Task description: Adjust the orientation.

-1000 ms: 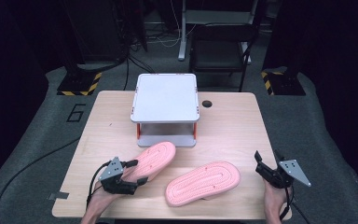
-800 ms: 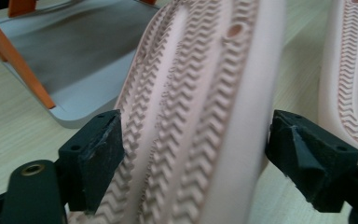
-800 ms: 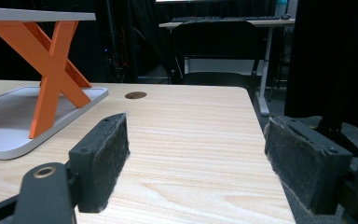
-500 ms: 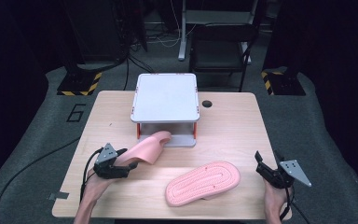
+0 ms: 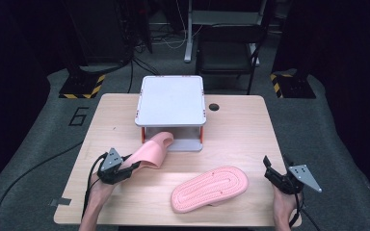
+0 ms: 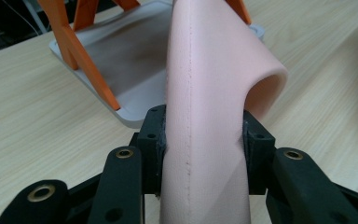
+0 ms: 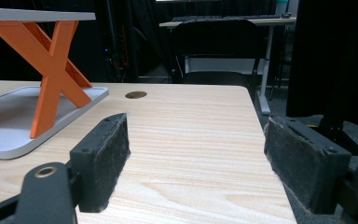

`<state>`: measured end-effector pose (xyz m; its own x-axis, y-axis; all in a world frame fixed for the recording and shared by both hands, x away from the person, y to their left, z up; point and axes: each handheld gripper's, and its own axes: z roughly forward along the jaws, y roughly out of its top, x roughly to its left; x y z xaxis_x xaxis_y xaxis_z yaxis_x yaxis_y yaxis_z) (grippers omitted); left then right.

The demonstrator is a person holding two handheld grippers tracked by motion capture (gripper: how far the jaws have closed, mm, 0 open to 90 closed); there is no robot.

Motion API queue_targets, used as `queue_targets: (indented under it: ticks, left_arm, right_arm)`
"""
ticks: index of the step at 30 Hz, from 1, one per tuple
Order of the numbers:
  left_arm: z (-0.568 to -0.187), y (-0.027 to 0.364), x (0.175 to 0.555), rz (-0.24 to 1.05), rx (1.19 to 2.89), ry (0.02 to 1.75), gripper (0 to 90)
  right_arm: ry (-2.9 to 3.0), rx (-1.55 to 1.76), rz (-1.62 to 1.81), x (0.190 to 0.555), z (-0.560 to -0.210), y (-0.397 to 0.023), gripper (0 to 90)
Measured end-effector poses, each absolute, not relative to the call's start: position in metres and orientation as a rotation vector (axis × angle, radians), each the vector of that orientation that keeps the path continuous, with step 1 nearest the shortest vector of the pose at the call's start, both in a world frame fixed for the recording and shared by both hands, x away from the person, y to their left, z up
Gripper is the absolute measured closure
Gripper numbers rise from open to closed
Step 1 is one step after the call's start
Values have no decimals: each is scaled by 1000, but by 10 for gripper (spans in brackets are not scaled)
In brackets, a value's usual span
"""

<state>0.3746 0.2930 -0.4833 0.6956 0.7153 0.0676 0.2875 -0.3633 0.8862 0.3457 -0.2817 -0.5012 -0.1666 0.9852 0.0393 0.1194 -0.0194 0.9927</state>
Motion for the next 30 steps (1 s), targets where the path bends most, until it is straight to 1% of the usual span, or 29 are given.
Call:
queue_targets:
  ticks: [1, 3, 4, 5, 6, 7, 10, 12, 17, 18, 20, 22, 26, 30]
  left_arm:
    - [-483, 293, 375, 561, 1946, 775, 607]
    - [-482, 299, 368, 522, 1928, 770, 608]
    - [-483, 305, 358, 487, 1929, 771, 608]
    - [-483, 305, 358, 487, 1929, 771, 609]
    - [-487, 311, 349, 421, 1920, 778, 608]
    - [-487, 311, 349, 421, 1920, 778, 608]
    - [-497, 321, 332, 280, 1854, 798, 608]
    - [-499, 322, 329, 265, 1833, 798, 608]
    - [-498, 328, 335, 288, 1813, 848, 586]
    - [-497, 332, 341, 335, 1828, 854, 571]
    - [-499, 336, 346, 359, 1822, 880, 539]
    - [-502, 341, 352, 353, 1801, 914, 516]
    - [-507, 348, 357, 334, 1767, 956, 500]
    - [-511, 352, 357, 358, 1786, 974, 465]
  right_arm:
    - [1409, 1234, 1298, 346, -501, -282, 214]
    - [1410, 1232, 1298, 346, -501, -281, 214]
    - [1410, 1229, 1297, 345, -501, -281, 214]
    - [1410, 1229, 1297, 345, -501, -281, 214]
    - [1409, 1228, 1300, 345, -501, -280, 214]
    - [1409, 1228, 1300, 345, -501, -280, 214]
    - [1413, 1227, 1310, 345, -500, -279, 215]
    - [1415, 1224, 1306, 345, -500, -278, 214]
    - [1425, 1213, 1308, 345, -500, -277, 214]
    - [1427, 1205, 1299, 345, -500, -277, 214]
    - [1428, 1204, 1298, 345, -500, -277, 214]
    - [1424, 1212, 1309, 346, -500, -277, 214]
    - [1427, 1208, 1307, 345, -500, -278, 214]
    - [1425, 1213, 1309, 345, -500, -278, 214]
